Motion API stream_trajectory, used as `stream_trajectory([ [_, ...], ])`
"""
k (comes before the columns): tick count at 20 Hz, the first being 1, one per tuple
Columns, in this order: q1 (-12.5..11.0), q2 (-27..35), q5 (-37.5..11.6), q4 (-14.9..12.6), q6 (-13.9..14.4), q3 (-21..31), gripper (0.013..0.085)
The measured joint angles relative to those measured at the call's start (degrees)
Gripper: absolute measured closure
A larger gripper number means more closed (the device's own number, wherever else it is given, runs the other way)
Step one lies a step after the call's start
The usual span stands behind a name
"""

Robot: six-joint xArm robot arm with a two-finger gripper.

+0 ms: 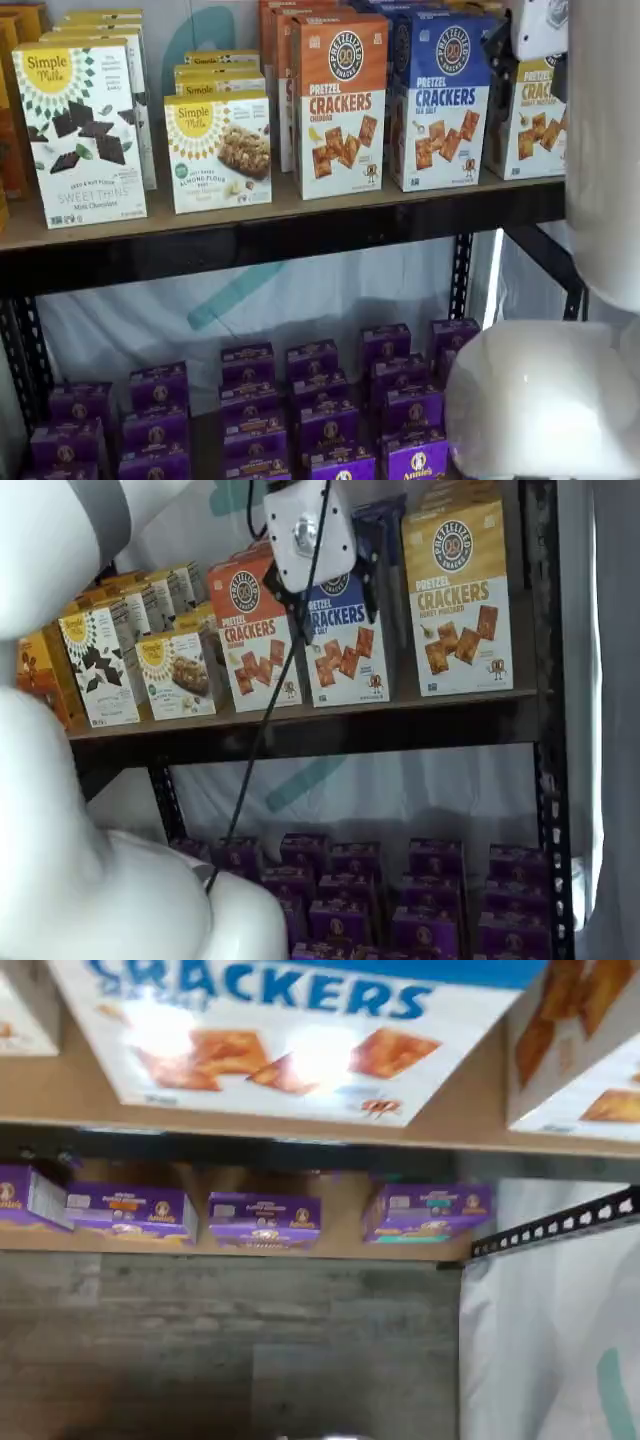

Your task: Retrieve the yellow and white box located on the top shelf, the sixth one from the left

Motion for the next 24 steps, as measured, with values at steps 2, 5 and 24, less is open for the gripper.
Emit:
stream_trajectory([
  [2, -1.43, 0.77, -1.02, 0.39, -1.29, -0.39, 0.0130],
  [5, -4.05, 2.56, -2.65, 1.26, -3.60, -1.52, 0.0130],
  [24, -14.42, 11.74, -5.38, 7.13, -12.84, -10.43, 0.0130],
])
